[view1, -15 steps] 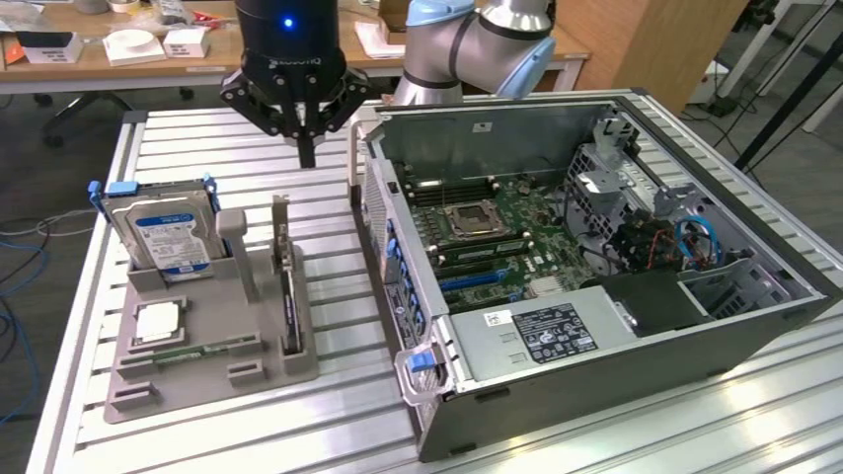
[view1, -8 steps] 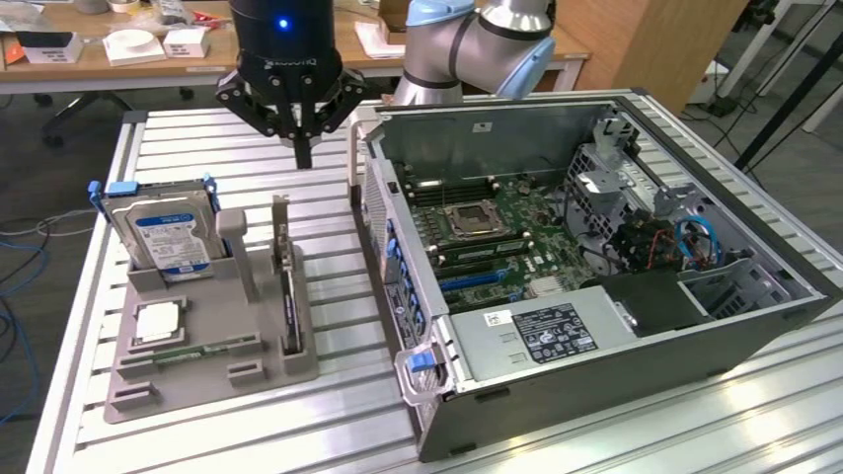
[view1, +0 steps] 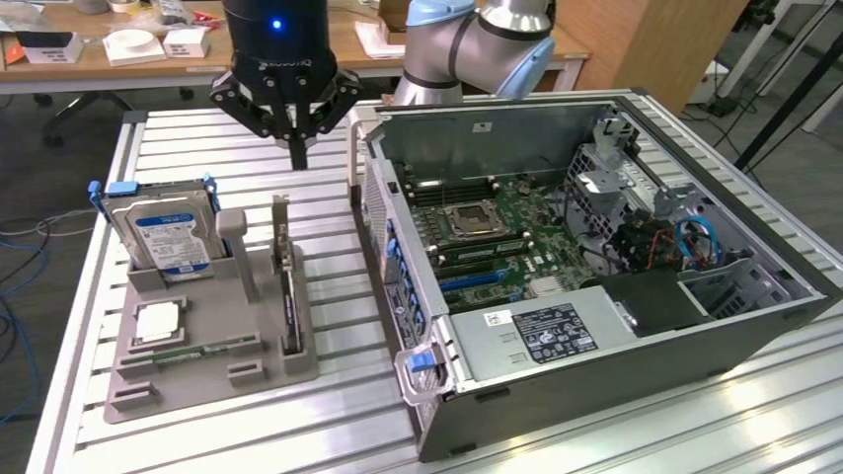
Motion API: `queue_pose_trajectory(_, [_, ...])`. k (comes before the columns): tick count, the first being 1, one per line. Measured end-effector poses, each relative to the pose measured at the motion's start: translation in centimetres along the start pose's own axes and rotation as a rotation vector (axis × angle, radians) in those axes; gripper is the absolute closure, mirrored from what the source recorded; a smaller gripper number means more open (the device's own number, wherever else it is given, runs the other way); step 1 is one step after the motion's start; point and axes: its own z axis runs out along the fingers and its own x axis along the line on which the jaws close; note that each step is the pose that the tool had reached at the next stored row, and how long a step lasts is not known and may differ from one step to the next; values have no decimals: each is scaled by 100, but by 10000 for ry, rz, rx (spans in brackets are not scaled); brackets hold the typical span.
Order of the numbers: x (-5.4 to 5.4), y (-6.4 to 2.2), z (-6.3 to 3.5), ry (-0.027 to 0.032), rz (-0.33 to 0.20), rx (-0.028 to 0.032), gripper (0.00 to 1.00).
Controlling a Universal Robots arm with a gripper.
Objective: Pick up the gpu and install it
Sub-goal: 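Reach for the gpu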
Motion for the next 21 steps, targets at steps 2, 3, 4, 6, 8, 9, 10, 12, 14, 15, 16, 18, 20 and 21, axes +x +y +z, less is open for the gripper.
queue_pose_trajectory(2, [11,-1,1,0,0,0,89])
queue_pose_trajectory(3, [17,-2,1,0,0,0,89])
queue_pose_trajectory(4, [22,-3,2,0,-1,0,89])
queue_pose_trajectory(6, [33,-4,3,0,-1,0,89])
queue_pose_trajectory(8, [43,-5,4,-1,-1,0,89])
queue_pose_trajectory(9, [48,-6,4,0,-1,0,89])
queue_pose_trajectory(10, [52,-6,4,0,0,0,89])
queue_pose_trajectory(12, [59,-7,5,0,-1,0,89])
queue_pose_trajectory(14, [61,-7,5,0,0,0,89])
queue_pose_trajectory(15, [61,-7,5,0,-1,1,89])
queue_pose_trajectory(16, [61,-7,5,0,0,0,89])
queue_pose_trajectory(18, [64,-9,5,0,0,0,89])
queue_pose_trajectory(20, [70,-12,5,0,-2,0,89])
queue_pose_trajectory(21, [73,-14,5,0,-2,0,89])
